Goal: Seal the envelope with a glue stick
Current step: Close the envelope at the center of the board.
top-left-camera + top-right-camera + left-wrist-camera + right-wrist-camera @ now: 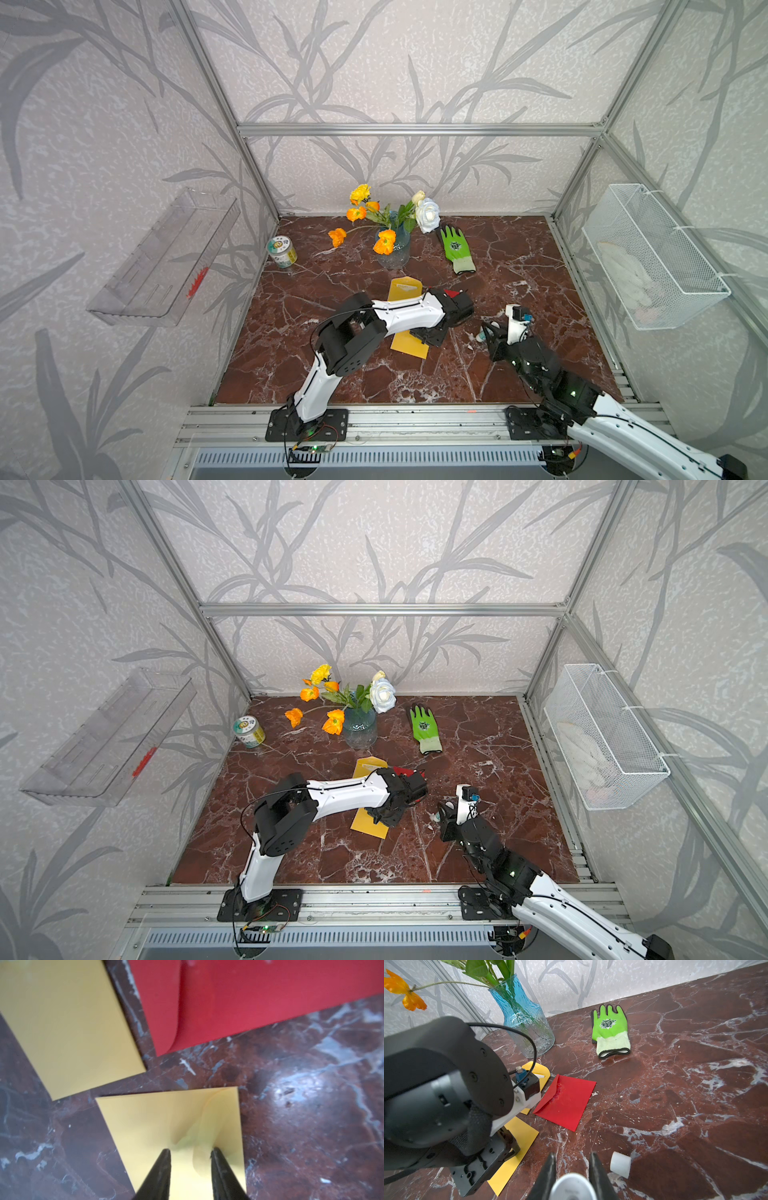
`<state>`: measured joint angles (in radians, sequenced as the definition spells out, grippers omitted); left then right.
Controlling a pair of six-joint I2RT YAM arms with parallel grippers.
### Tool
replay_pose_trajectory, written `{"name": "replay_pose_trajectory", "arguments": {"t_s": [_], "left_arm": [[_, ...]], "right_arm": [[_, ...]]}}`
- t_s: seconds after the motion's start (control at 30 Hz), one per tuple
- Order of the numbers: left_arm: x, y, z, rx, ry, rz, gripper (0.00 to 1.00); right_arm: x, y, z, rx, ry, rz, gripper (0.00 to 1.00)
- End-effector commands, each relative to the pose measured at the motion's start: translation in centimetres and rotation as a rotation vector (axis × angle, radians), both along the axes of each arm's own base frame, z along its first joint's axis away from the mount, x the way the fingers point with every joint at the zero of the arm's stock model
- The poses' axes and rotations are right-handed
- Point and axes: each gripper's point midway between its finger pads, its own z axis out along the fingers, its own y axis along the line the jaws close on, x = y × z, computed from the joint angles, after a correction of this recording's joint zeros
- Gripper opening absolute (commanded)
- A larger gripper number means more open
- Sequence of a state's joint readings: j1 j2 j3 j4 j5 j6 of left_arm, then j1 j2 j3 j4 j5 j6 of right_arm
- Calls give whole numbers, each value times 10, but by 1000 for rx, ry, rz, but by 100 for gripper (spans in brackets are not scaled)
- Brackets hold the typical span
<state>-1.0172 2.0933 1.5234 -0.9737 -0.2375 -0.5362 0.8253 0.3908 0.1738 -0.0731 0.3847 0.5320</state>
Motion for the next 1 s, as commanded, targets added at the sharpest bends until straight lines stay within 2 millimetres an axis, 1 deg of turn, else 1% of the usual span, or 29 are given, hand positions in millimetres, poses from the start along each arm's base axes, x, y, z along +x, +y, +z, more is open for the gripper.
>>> {"name": "replay_pose_trajectory", "arguments": {"t_s": [0.0,0.03,0.1,0.13,0.17,0.2,0.5,0.6,0.73,0.83,0.97], "left_arm": [[1,16,3,118,-19,-34,37],[0,15,2,115,-17,-34,35],[-3,13,-1,96,-6,-32,27],[-5,11,-2,82,-2,-28,20],[-6,10,-3,67,4,-24,7],[-7,8,-4,55,7,-20,0],[-9,7,-9,49,10,-13,0],[-14,3,-14,1,37,-3,0],[-27,-1,-26,-85,98,37,0],[-33,5,-35,-124,130,78,0],[-36,23,-40,-128,143,124,0]], "right_arm": [[1,-3,-2,16,-2,-18,0],[0,-3,-3,18,-1,-18,0],[0,-4,-4,13,1,-20,0],[0,-4,-5,11,5,-21,0],[0,-4,-5,11,5,-22,0],[0,-5,-5,11,7,-25,0],[0,-5,-11,9,21,-26,0],[0,-5,-10,9,21,-27,0],[-1,-7,-10,1,25,-32,0],[-2,-9,-10,-4,27,-37,0],[-2,-10,-9,-9,29,-41,0]]}}
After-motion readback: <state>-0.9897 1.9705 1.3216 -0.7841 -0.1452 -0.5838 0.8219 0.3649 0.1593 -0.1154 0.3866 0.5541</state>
